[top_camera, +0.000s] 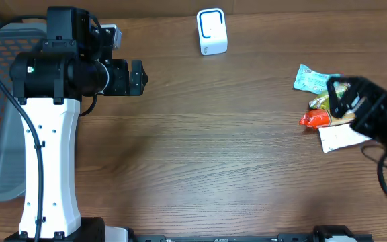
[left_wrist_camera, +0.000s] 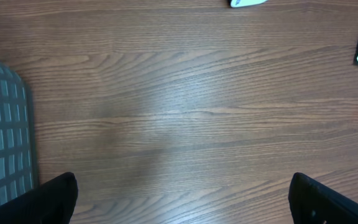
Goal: Scan the item barcode
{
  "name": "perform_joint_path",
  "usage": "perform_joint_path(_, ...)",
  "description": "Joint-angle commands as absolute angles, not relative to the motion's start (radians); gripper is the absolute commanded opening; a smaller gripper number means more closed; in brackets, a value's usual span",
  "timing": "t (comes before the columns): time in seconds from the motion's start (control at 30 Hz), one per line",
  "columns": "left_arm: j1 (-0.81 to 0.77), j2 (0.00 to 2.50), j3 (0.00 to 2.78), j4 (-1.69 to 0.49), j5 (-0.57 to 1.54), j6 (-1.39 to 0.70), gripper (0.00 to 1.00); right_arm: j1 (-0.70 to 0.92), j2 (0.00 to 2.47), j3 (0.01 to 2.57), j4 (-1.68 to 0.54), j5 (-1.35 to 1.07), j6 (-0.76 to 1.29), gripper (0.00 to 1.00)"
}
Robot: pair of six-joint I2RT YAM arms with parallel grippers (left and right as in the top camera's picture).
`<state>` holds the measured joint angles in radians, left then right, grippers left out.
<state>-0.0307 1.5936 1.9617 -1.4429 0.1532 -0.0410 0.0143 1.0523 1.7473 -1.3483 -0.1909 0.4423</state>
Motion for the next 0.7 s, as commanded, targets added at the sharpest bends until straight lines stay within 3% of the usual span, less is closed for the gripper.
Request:
perform_joint_path(0.0, -0.033, 1.594, 1.963, -1.440, 0.154, -0.019, 1.00, 0.012, 1.005, 1.748, -1.382, -0.147, 0.385, 1.00)
perform_joint_path(0.2, -0.033, 1.594, 1.963, -1.439, 0.153, -0.019, 1.00, 0.012, 0.958, 1.744, -1.472, -0.093, 0.384, 1.00)
perform_joint_path(0.33, -0.033, 1.594, 1.963, -1.439, 0.153, -0.019, 0.99, 0.012, 0.916, 1.657, -1.415, -0.043, 0.382, 1.00)
perform_joint_path(0.67, -0.033, 1.594, 1.963, -1.439, 0.153, -0.019, 1.00, 0.028, 0.524, 0.969, -0.766, -0.046, 0.232, 1.00)
